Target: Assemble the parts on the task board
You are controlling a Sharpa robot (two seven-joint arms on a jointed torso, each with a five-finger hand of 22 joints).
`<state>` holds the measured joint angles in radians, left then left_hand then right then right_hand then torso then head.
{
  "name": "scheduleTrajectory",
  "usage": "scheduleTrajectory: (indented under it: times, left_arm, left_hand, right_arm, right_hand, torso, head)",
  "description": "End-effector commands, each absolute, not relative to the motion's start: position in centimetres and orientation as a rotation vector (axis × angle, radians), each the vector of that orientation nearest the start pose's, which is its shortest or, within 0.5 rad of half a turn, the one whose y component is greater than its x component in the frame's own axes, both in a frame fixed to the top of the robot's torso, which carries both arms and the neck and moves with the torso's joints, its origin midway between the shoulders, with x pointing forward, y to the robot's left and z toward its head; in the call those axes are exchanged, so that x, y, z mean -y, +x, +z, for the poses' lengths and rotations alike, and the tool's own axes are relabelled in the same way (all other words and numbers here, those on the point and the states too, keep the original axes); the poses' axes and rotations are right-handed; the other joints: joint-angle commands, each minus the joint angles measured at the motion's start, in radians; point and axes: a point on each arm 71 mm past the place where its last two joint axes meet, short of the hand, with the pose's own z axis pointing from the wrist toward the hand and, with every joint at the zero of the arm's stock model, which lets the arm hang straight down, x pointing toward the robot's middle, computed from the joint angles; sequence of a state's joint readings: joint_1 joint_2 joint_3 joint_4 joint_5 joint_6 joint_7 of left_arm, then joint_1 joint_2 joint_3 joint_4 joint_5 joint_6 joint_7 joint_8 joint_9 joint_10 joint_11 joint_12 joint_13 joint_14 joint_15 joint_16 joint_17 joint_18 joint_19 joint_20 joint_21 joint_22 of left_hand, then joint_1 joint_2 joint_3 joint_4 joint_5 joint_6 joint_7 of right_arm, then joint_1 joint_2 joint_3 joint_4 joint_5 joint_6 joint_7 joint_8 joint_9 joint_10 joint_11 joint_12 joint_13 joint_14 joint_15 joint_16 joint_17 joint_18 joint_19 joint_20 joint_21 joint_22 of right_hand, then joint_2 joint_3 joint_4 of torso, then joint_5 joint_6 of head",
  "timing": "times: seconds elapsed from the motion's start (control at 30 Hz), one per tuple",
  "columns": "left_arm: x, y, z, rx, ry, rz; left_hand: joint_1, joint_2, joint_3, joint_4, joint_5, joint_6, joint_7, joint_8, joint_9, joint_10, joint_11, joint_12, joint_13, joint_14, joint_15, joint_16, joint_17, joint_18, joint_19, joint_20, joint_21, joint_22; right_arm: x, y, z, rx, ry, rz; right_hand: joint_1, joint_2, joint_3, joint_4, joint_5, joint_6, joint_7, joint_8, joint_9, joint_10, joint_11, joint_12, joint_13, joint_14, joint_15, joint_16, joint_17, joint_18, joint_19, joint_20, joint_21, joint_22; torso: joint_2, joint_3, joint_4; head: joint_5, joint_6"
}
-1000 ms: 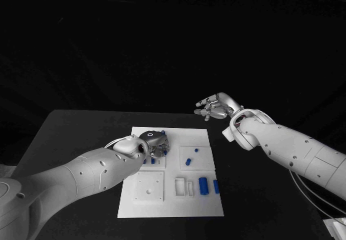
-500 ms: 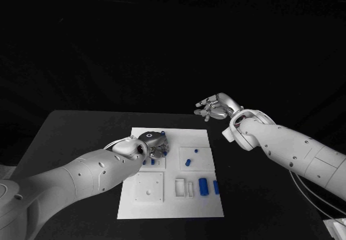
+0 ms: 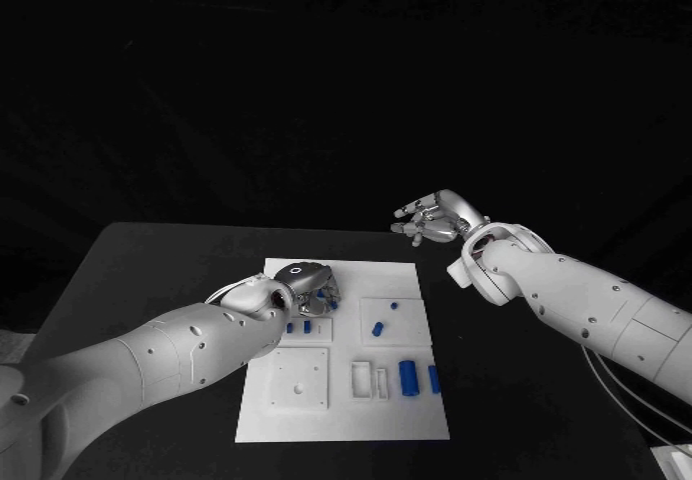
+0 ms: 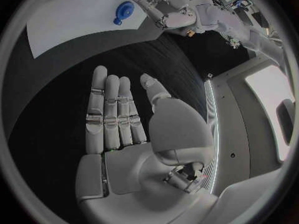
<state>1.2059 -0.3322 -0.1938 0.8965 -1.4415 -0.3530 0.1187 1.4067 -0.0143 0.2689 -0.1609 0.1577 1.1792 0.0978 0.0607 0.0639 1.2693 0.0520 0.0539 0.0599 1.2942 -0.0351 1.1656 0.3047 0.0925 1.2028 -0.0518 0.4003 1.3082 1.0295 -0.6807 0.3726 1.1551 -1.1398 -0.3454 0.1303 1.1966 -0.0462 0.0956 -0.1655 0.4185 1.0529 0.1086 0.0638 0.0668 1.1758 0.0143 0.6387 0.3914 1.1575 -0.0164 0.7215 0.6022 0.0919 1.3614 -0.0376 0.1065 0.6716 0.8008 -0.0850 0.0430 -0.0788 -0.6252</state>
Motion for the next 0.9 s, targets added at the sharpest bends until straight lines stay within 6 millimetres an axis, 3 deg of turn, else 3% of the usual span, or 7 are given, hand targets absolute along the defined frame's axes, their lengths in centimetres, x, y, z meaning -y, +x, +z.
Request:
scheduleTrajectory:
  times: [0.03,0.4,0.9]
  left_arm:
    - [-9.9,55.3,-24.0,-1.627,0.315,-0.702]
    - [-11.3,55.3,-22.1,-1.654,0.227,-0.734]
    - [-15.8,55.2,-21.6,-1.701,0.176,-0.671]
  left_hand:
    - [-0.001,0.007,-0.002,-0.003,0.002,0.005,0.001,0.001,0.000,-0.001,-0.001,0.004,-0.001,0.008,0.001,0.004,0.001,0.009,0.004,0.000,0.003,0.021]
    - [-0.002,0.007,-0.002,-0.003,0.002,0.004,0.001,0.001,0.000,-0.002,-0.001,0.004,-0.001,0.009,0.002,0.005,0.002,0.009,0.005,0.000,0.005,0.021]
    - [-0.003,0.008,-0.004,-0.003,-0.004,0.004,0.001,0.002,0.000,-0.003,-0.001,0.004,-0.001,0.009,0.002,0.005,0.003,0.009,0.002,0.000,0.007,0.020]
  right_arm:
    - [25.1,55.9,-15.6,-1.396,0.371,0.885]
    - [25.5,56.0,-15.7,-1.397,0.374,0.877]
    - [26.0,56.0,-15.7,-1.398,0.379,0.869]
  right_hand:
    - [-0.004,-0.003,-0.002,0.000,0.004,0.008,0.002,-0.001,0.000,-0.003,0.000,0.003,-0.002,-0.006,-0.001,0.006,-0.002,-0.015,-0.005,0.001,0.007,-0.001]
    - [-0.004,-0.003,-0.002,0.000,0.004,0.008,0.002,-0.001,0.000,-0.003,0.000,0.003,-0.002,-0.006,-0.001,0.006,-0.002,-0.015,-0.005,0.001,0.007,-0.001]
    - [-0.006,-0.004,0.001,-0.001,0.006,0.009,0.001,-0.001,0.000,-0.002,0.000,0.004,-0.003,-0.006,-0.001,0.008,-0.003,-0.015,-0.008,0.001,0.014,-0.006]
  torso:
    - [-0.001,-0.0004,0.0016]
    - [-0.002,0.0005,0.0027]
    - [0.000,-0.0009,0.0009]
  head:
    - [0.004,0.002]
    - [0.010,0.005]
    - [0.021,0.004]
